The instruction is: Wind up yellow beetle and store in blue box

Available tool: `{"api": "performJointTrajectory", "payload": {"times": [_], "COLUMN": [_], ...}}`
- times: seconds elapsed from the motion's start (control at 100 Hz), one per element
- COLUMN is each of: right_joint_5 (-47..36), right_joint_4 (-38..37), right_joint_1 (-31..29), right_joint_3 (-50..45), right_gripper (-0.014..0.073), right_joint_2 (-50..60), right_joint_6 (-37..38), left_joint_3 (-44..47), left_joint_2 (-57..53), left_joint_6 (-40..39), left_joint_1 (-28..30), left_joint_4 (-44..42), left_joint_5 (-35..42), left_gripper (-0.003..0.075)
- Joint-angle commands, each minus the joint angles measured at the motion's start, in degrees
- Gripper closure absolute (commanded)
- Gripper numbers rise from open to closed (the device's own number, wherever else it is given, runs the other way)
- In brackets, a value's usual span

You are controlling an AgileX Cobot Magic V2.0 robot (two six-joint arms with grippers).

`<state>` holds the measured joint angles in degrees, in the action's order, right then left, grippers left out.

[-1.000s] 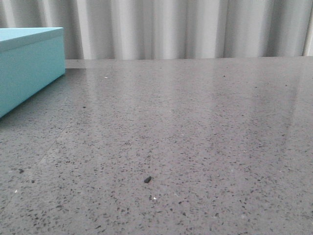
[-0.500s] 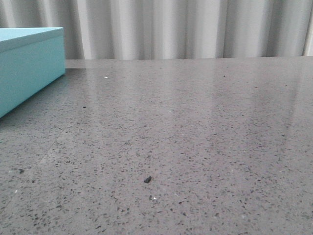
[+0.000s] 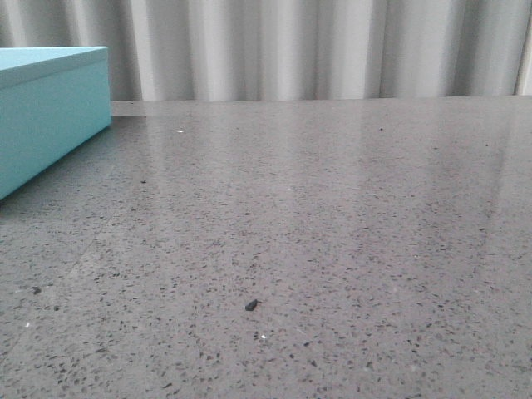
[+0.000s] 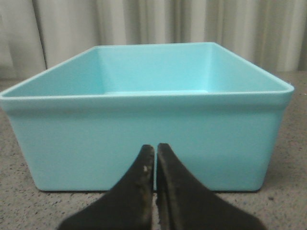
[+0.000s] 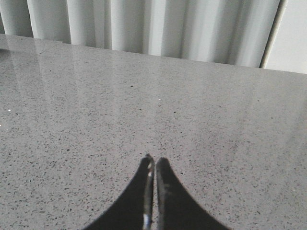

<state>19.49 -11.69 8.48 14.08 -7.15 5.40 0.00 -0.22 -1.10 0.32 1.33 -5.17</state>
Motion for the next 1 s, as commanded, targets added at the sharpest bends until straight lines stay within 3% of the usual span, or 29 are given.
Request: {"api": "performJointTrajectory", "payload": {"times": [0.0,0.35,0.99], "right_joint_5": [-4.29,-4.29,-4.29], "right_joint_4": [-0.82,-0.82,-0.82], "right_joint_1": [-0.14,-0.14,-0.14], "right_joint_3": [1.60,1.60,1.60], "right_gripper": [0.0635,0.0635,0.0635], "right_joint_2": [-0.57,-0.57,-0.57], "right_joint_6": [-0.51,-0.51,-0.51], "left_joint_3": [1.50,1.49,1.49], "left_joint_2": [-1.71,-1.83,-1.83], "left_joint_6": [-5.31,-5.93,-5.93], "left_joint_1": [0.05,0.05,0.05], "left_joint_4": [-2.32,-3.02,-3.02], "left_joint_5": [5.62,-11.08,-10.84], "left_gripper": [0.0741,0.0741,0.0741]}}
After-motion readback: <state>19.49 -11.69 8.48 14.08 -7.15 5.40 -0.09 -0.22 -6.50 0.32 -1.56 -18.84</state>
